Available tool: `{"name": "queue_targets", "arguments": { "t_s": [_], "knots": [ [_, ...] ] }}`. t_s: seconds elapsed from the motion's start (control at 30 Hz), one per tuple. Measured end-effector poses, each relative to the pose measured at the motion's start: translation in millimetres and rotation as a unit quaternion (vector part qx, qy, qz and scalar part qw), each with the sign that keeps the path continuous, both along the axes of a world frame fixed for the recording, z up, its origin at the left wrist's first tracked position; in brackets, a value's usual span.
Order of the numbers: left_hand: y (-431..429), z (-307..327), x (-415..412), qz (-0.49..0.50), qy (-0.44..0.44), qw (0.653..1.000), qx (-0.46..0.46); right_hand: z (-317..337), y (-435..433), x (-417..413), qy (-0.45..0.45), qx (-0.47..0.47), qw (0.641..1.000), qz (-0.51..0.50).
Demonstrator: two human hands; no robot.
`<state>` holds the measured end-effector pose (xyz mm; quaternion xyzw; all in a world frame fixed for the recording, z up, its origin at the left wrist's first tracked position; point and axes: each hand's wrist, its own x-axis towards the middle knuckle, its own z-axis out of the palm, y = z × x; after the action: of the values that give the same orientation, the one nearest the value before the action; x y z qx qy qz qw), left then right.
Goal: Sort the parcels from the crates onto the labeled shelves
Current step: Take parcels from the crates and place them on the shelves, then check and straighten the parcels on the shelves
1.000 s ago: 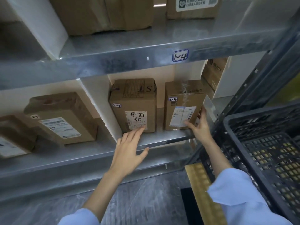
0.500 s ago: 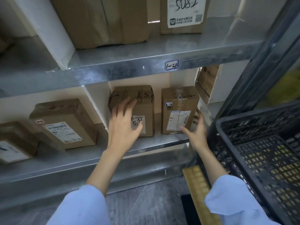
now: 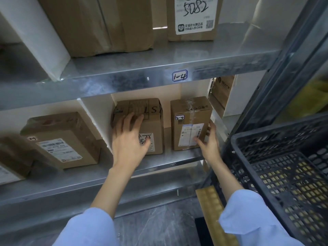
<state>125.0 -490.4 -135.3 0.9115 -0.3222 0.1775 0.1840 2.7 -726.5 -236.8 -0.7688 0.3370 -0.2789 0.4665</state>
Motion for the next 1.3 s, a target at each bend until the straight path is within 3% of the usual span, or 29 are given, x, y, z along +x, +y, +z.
{"name": "queue_targets", "arguments": {
  "t_s": [0.33,0.53,0.73,0.97,1.13,1.3],
  "knots": [
    [4.3,12.8,-6.5,-0.008,0.0,0.998,0.06,24.6,18.9,-10.2,0.038,-0.016,0.998,-0.036],
    [20.1,52.4,-26.0,-0.036,-0.07,0.995,0.058,74.8,55.9,-30.8,0.07,-0.157,0.983,-0.061],
    [30.5,105.7,-55.1,-0.076,-0.169,0.982,-0.033,138.1,91.9,-53.7,0.025,-0.255,0.964,-0.07],
    [33.5,169.4,-65.2,-0.099,-0.271,0.951,-0.107,221.8,92.7,-66.4,-0.047,-0.379,0.917,-0.118],
    [28.4,211.5,-44.8,-0.067,-0.283,0.953,-0.086,266.7,78.0,-53.7,-0.046,-0.43,0.895,-0.111],
    [23.2,241.2,-21.2,-0.028,-0.242,0.967,-0.068,300.6,57.3,-27.5,-0.019,-0.469,0.877,-0.101]
  ]
}}
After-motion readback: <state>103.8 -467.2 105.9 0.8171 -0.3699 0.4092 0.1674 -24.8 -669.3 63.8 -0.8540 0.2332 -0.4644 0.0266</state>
